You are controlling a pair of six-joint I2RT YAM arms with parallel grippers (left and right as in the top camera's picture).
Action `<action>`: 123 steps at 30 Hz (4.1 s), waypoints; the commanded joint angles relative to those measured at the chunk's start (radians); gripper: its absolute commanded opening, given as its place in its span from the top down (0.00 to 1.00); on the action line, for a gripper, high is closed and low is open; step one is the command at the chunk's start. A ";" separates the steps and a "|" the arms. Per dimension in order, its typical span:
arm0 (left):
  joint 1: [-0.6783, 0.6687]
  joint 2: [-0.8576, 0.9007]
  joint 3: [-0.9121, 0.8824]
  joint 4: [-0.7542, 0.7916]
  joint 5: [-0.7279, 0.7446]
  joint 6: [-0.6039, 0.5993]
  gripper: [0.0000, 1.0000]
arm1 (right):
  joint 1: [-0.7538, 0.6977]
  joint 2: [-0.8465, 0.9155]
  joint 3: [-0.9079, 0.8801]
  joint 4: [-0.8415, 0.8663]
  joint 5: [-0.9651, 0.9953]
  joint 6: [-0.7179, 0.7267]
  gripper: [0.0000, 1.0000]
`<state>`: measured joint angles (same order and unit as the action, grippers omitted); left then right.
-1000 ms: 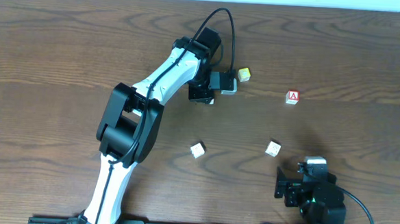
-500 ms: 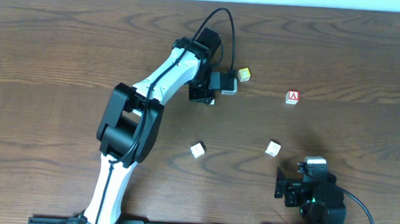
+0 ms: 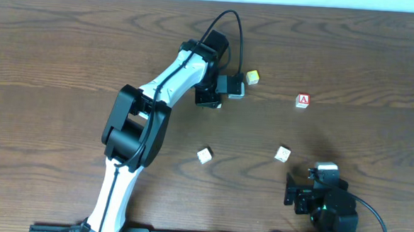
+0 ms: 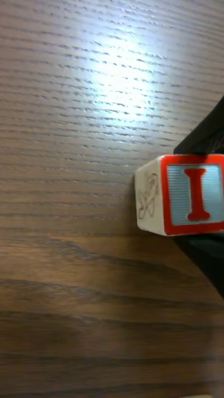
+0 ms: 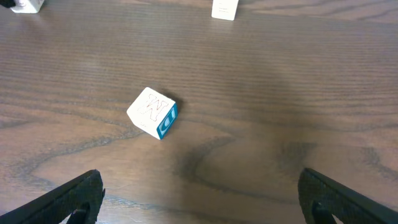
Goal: Spell out Ai2
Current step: 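Lower the red 'I' block and open the left gripper, then move the left gripper up to the blue '2' block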
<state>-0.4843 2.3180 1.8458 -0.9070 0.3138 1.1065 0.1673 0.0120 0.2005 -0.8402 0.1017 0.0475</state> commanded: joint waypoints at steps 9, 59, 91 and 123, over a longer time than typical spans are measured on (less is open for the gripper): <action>0.020 0.019 0.002 0.000 -0.008 0.004 0.39 | -0.007 -0.006 -0.013 -0.002 -0.001 -0.011 0.01; 0.026 -0.030 0.003 0.031 -0.115 -0.139 0.28 | -0.007 -0.006 -0.013 -0.002 -0.001 -0.011 0.01; 0.072 -0.056 0.003 0.460 -0.261 -0.630 0.04 | -0.007 -0.006 -0.013 -0.002 -0.001 -0.011 0.01; 0.011 0.020 0.002 0.345 -0.314 -1.399 0.27 | -0.007 -0.006 -0.013 -0.002 -0.001 -0.011 0.01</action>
<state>-0.4698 2.3207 1.8477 -0.5690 0.0151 -0.2672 0.1673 0.0120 0.2005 -0.8406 0.1017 0.0475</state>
